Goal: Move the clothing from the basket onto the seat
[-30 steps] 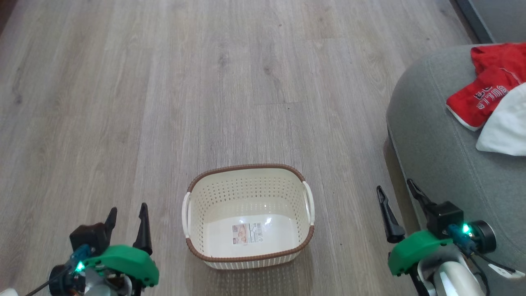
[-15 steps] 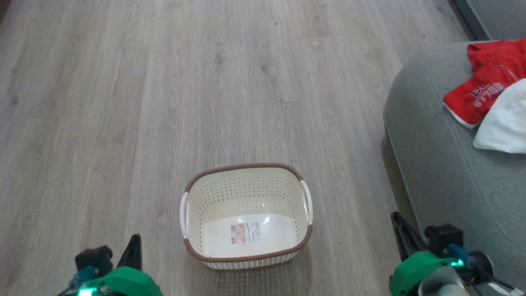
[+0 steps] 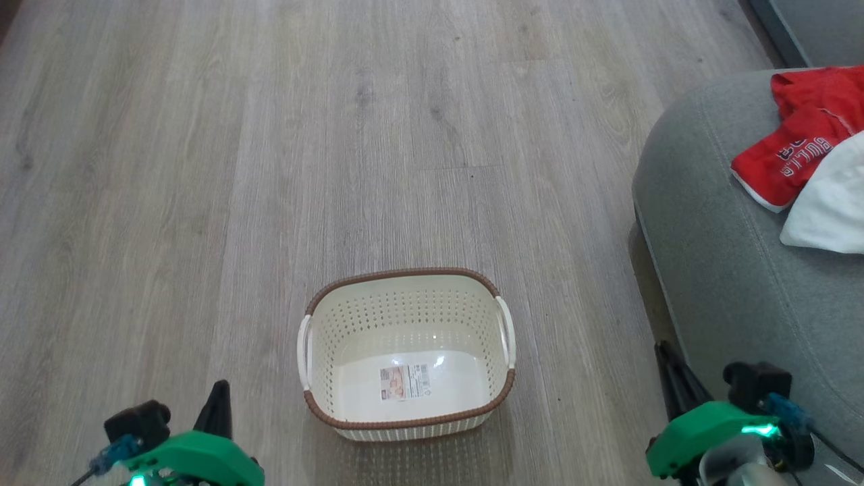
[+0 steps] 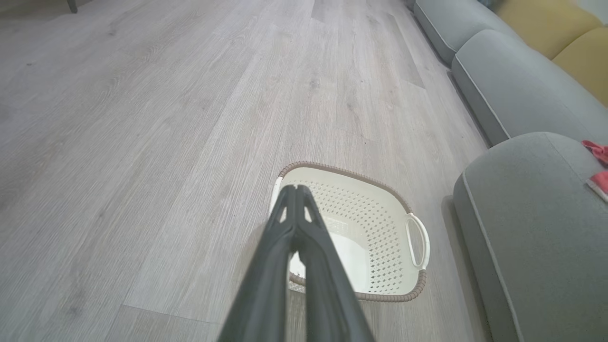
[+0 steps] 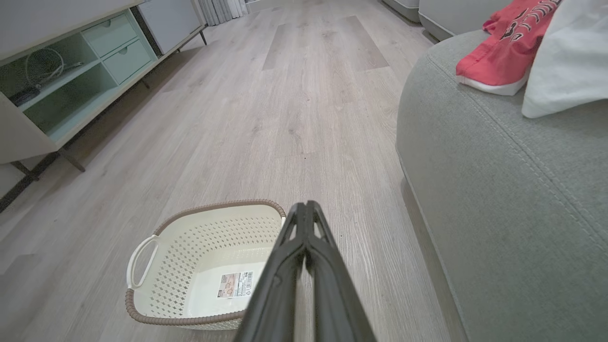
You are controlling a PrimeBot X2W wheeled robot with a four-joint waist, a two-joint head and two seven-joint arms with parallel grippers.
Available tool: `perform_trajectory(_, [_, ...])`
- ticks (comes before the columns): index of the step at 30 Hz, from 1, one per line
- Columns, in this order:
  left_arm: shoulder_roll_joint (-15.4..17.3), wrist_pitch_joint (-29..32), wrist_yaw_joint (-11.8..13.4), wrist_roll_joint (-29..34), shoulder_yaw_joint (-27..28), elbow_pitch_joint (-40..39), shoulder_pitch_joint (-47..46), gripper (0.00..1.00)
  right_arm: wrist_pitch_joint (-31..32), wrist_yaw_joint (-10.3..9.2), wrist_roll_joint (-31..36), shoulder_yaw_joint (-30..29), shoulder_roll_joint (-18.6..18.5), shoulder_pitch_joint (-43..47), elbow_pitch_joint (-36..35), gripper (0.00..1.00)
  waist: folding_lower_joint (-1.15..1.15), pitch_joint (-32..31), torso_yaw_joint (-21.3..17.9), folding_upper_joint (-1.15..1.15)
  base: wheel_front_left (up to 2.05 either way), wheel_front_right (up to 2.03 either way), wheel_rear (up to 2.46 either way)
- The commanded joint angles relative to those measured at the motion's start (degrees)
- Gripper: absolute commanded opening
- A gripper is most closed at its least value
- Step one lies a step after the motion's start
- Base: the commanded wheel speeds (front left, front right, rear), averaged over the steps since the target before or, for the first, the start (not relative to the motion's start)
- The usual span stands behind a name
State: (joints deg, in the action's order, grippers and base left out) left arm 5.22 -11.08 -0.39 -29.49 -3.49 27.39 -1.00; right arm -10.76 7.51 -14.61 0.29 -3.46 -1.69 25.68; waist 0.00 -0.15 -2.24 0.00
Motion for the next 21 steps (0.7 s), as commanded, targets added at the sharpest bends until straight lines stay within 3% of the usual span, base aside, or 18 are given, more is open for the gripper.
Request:
perform_trajectory(1, [0.1, 0.4, -0.4, -1.7, 1.2, -2.2, -2.7, 0.00, 0.4, 0.00, -2.1, -0.3, 0.1, -2.5, -2.2, 0.00, 0.00, 0.0, 0.0, 0.00, 0.00, 0.00, 0.00])
perform_trajectory(21, [-0.4, 3.7, -1.7, -13.6, 2.9, -4.4, -3.2, 0.00, 3.7, -0.01, -16.9, -1.6, 0.2, -2.9, -4.1, 0.00, 0.00, 0.1, 0.5, 0.00, 0.00, 0.00, 0.00])
